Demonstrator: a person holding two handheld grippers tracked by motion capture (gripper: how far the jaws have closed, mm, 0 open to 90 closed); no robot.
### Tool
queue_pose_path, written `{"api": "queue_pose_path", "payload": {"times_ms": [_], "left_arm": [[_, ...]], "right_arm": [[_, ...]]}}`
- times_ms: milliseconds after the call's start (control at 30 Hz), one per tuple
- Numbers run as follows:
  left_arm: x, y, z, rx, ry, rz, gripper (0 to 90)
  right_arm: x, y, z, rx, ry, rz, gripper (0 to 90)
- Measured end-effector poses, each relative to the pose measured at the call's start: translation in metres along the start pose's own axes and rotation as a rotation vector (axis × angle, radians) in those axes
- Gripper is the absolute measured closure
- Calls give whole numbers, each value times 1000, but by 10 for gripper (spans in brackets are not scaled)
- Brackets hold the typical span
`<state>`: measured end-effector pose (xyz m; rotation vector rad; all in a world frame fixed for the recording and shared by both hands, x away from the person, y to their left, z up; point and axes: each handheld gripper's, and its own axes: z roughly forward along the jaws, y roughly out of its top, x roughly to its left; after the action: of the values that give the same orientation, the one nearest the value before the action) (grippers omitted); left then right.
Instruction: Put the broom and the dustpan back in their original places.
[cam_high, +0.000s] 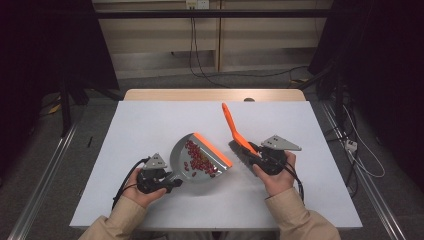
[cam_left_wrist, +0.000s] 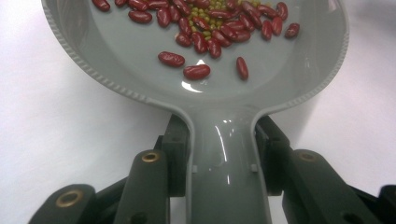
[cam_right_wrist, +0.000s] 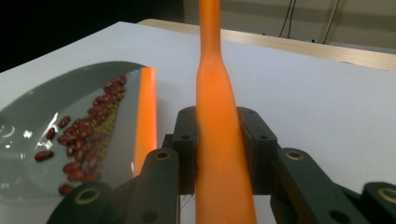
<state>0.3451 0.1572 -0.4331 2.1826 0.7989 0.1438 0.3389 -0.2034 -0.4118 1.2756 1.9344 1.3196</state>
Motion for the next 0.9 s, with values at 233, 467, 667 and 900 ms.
{"api": "queue_pose_path", "payload": {"times_ms": [233, 467, 667, 900], "left_arm": [[13, -1, -6, -17, 48, -67, 638], [27, -4, -10, -34, 117, -139, 638], [37, -6, -13, -33, 174, -186, 638], [50, -11, -20, -11, 222, -229, 637]], "right_arm": [[-12, -3, -3, 5, -36, 18, 712], [-24, -4, -8, 1, -66, 33, 712], [-34, -6, -14, -7, -88, 43, 712], [-50, -9, -23, -15, -134, 60, 712]]}}
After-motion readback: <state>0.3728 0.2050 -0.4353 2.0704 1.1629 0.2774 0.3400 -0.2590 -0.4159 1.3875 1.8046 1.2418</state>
